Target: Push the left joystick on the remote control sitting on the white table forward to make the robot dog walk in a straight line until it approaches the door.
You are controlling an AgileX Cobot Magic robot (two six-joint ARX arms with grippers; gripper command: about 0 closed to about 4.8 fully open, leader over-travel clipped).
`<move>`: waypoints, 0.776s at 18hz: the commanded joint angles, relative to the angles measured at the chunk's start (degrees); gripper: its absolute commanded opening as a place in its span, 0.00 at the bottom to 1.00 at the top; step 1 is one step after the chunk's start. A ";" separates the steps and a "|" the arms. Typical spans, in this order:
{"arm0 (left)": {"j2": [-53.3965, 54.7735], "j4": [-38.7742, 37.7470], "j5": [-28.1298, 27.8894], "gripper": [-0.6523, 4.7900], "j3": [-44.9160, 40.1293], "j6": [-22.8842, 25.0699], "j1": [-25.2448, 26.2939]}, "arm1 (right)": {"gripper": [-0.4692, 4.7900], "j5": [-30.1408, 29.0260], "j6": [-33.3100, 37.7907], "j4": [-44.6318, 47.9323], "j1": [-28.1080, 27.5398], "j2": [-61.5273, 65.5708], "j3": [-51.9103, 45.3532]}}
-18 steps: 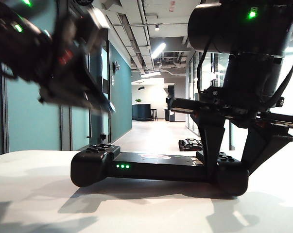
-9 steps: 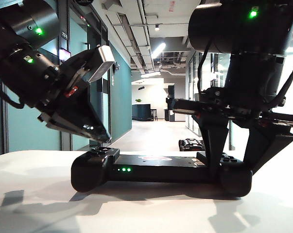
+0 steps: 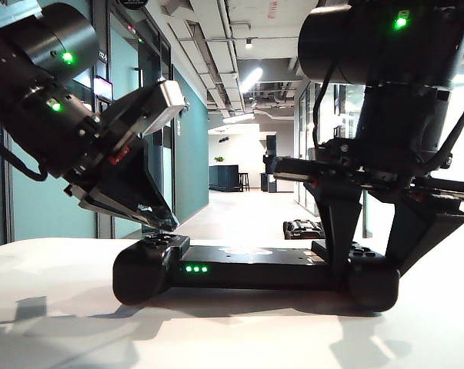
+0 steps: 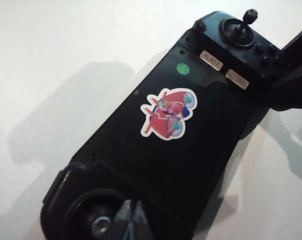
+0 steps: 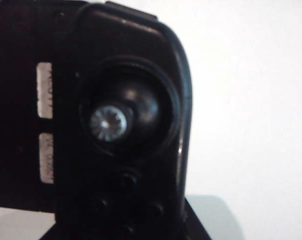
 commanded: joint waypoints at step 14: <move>3.15 5.01 -2.27 0.11 0.20 0.13 0.00 | 0.23 -0.96 0.33 0.83 0.09 -0.31 0.35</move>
